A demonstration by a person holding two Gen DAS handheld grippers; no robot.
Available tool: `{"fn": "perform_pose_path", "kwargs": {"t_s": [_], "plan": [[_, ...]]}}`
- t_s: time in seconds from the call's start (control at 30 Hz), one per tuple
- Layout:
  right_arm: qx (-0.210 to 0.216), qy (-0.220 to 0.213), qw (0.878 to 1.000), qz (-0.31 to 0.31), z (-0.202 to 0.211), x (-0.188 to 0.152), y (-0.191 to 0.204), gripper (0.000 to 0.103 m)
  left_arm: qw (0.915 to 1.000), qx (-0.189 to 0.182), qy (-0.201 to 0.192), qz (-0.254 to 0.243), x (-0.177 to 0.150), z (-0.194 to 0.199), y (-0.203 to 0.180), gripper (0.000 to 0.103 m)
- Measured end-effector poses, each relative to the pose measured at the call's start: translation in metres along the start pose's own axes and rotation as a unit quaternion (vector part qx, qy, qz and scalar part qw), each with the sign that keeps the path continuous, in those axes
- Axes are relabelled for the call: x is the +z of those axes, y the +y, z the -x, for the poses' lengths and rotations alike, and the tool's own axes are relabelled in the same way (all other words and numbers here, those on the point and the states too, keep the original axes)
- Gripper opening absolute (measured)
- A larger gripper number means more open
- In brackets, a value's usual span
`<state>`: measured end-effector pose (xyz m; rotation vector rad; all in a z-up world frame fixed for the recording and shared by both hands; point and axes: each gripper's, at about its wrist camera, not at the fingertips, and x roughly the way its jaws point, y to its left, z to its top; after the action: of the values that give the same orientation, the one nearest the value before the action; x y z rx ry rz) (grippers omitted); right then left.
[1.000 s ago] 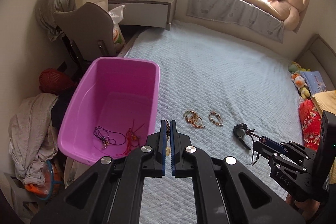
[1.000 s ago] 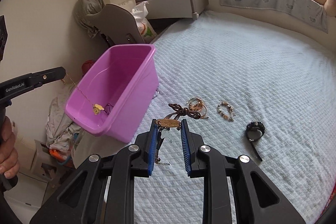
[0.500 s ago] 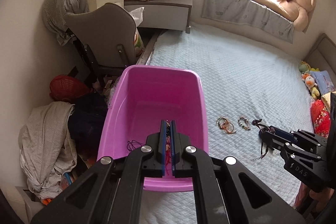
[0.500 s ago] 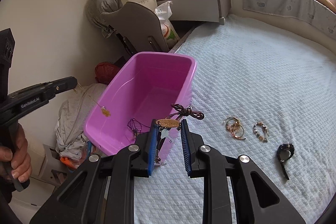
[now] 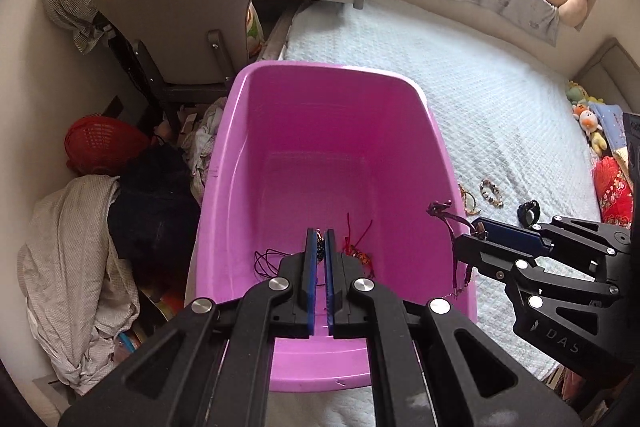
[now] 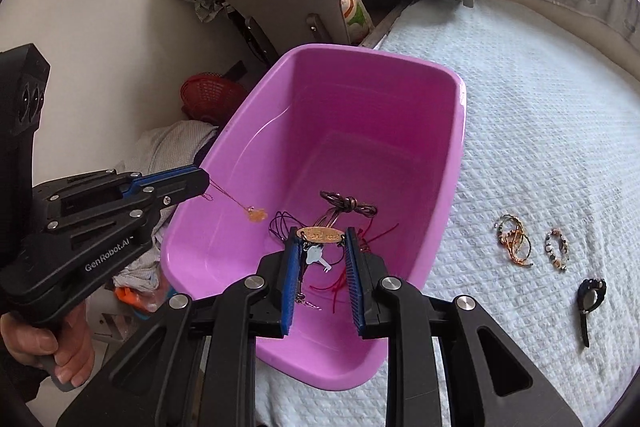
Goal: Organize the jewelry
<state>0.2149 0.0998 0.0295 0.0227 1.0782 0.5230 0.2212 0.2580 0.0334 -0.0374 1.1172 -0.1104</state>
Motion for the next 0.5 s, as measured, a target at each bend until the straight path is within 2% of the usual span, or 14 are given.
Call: {"fn": "perform_pose_path", "kwargs": {"t_s": [0.13,0.17,0.23,0.27,0.3,0.4,0.5], "plan": [[-0.006,0.013,1.0,-0.007,-0.011,0.005,0.003,0.022,0.9997,-0.001,0.024,0.002,0.002,-0.017,0.007,0.005],[-0.006,0.018,1.0,-0.009,-0.013,0.005,0.003,0.022,0.9996,-0.002,0.029,0.001,0.002,-0.019,0.008,0.009],[-0.02,0.027,0.999,-0.008,-0.016,0.006,0.002,0.027,0.9994,0.008,0.033,-0.002,0.0,-0.023,0.011,0.031],[-0.026,0.027,0.999,-0.008,-0.016,0.005,0.002,0.029,0.9995,0.014,0.029,-0.002,-0.002,-0.022,0.011,0.051],[-0.029,0.027,0.999,-0.009,-0.014,0.004,0.001,0.031,0.9996,0.018,0.021,-0.001,-0.003,-0.019,0.012,0.063],[-0.03,0.026,0.999,-0.015,-0.009,0.0,-0.003,0.042,0.9998,0.019,0.01,0.005,-0.005,-0.013,0.016,0.066],[-0.032,0.029,0.999,-0.016,-0.004,-0.006,-0.005,0.043,0.9992,0.032,0.02,0.016,-0.01,-0.012,0.022,0.066]]}}
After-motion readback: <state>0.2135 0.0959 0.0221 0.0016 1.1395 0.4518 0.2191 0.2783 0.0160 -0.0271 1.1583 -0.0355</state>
